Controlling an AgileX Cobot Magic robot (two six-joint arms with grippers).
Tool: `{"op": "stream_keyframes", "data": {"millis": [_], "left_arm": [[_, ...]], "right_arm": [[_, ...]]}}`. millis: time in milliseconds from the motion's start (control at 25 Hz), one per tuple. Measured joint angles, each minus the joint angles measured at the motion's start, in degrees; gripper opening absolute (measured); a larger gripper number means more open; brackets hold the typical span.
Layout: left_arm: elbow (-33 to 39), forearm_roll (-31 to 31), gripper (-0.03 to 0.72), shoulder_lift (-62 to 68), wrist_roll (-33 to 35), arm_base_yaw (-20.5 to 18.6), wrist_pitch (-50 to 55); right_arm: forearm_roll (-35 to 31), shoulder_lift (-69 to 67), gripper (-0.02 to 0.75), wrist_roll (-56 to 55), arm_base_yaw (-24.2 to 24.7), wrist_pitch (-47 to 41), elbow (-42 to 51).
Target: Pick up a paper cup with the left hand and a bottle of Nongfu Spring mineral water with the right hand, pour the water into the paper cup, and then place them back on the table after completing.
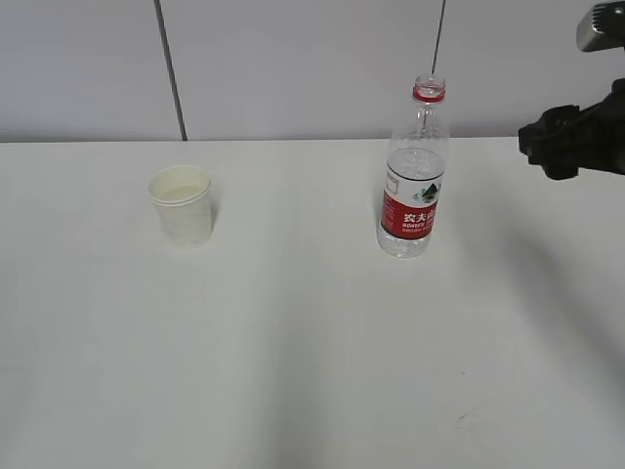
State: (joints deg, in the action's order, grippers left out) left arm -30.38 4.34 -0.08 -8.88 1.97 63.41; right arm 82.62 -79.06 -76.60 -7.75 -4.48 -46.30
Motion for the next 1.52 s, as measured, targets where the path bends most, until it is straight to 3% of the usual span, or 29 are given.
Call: {"op": "stream_keyframes", "data": {"millis": [320, 440, 560, 880, 1520], "left_arm": [[0.00, 0.00, 0.249, 0.00, 0.00, 0.00, 0.00], [0.00, 0.00, 0.249, 0.00, 0.00, 0.00, 0.00], [0.00, 0.00, 0.249, 0.00, 0.00, 0.00, 0.00], [0.00, 0.00, 0.249, 0.00, 0.00, 0.00, 0.00], [0.00, 0.00, 0.249, 0.00, 0.00, 0.00, 0.00]], "right_arm": [[-52.76, 0.24, 0.535, 52.72, 0.00, -4.04, 0.00], [-67.35, 1.03, 0.535, 67.02, 0.00, -4.77, 0.00], [-76.32, 2.19, 0.535, 76.11, 0.00, -6.26, 0.00], [-80.73, 10.10, 0.535, 80.60, 0.00, -16.86, 0.00], [-81.34, 47.53, 0.535, 80.74, 0.00, -52.77, 0.21]]}}
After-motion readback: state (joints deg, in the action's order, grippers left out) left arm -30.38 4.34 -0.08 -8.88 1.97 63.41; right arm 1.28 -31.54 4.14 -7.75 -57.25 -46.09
